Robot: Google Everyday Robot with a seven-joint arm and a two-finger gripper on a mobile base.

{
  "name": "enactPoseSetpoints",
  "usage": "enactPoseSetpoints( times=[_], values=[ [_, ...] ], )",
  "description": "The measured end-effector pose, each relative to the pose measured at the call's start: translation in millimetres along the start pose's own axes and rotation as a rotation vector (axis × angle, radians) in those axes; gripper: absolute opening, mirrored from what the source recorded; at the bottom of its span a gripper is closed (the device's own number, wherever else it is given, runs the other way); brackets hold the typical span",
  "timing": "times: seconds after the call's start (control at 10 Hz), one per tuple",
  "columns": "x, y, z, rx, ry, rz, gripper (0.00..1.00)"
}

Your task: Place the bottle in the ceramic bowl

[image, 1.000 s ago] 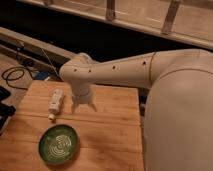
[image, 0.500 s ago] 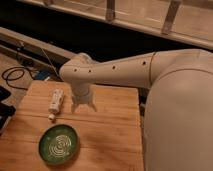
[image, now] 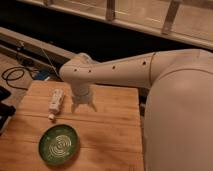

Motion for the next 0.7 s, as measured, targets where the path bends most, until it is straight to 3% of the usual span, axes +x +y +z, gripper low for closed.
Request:
enactPoseSetpoints(
  times=[0.3,0.5,0.7],
  values=[
    [0.2,-1.0,0.3,0.001,-0.002,-0.001,0.65],
    [-5.6,1.2,-1.9,0.006,-0.035,-0.036,0.65],
    [-15.0,24.8,-8.7,0.024,-0.082,-0.101,0.65]
  ],
)
